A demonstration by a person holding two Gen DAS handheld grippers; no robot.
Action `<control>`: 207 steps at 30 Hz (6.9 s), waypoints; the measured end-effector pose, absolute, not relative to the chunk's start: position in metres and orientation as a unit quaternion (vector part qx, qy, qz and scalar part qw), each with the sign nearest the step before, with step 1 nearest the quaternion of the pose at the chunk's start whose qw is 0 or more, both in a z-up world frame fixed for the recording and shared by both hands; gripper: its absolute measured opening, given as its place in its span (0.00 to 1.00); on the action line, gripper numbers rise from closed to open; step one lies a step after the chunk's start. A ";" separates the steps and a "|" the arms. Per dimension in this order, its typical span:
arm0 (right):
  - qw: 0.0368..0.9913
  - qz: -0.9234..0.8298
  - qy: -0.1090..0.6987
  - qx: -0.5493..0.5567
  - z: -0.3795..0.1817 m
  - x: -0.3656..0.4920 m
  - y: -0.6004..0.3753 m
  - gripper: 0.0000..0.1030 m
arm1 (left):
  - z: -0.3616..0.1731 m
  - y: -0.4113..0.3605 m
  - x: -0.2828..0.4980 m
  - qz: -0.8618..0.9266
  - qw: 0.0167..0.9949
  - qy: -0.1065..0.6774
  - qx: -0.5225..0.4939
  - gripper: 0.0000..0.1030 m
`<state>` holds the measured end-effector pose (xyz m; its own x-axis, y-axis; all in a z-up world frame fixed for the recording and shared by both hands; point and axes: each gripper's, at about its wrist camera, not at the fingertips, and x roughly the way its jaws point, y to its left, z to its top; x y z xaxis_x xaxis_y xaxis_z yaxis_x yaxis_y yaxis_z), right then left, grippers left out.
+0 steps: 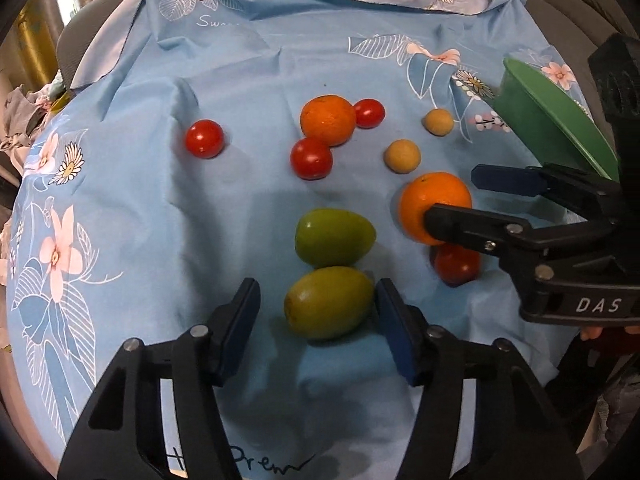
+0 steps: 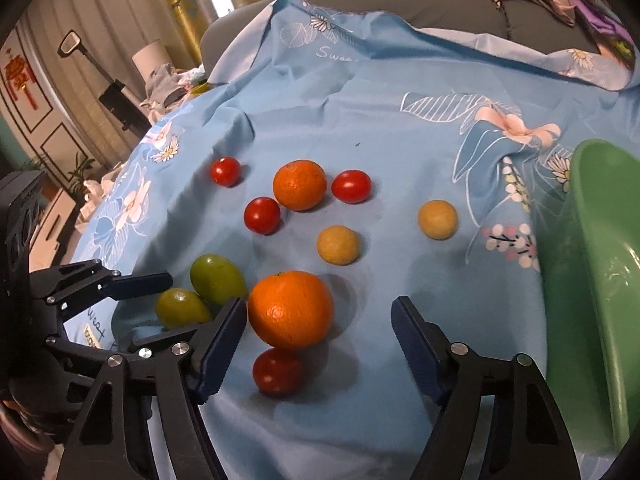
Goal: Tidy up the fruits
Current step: 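Grasp the large mandarin with the right gripper while the left gripper grasps the other mandarin, then carry both held mandarins over the green bowl and lower them inside, then open both grippers to drop the mandarins and lift away from the bowl, then grasp the yellow-green plum with the left gripper while the right gripper approaches the green plum, then lift the yellow-green plum with the left gripper while the right gripper grasps the green plum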
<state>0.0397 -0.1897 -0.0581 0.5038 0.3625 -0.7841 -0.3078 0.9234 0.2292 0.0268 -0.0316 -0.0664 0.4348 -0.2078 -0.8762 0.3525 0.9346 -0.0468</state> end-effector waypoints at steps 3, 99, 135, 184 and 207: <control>0.864 0.200 0.461 0.032 -0.059 0.040 -0.188 0.74 | -0.068 -0.032 0.027 -0.166 0.842 0.509 0.069 0.50; 0.935 -0.040 0.338 0.101 -0.016 -0.030 -0.374 0.46 | -0.004 -0.262 0.049 -0.349 0.814 0.436 0.160 0.42; 0.945 0.051 0.321 0.041 0.038 -0.068 -0.269 0.48 | 0.063 -0.021 -0.010 -0.354 0.832 0.349 -0.248 0.99; 0.886 0.202 0.414 0.054 -0.016 -0.005 -0.190 0.48 | -0.054 -0.022 0.014 -0.162 0.854 0.491 0.057 0.66; 0.880 0.209 0.423 0.057 -0.025 0.001 -0.191 0.48 | -0.070 -0.021 0.025 -0.162 0.840 0.516 0.031 0.42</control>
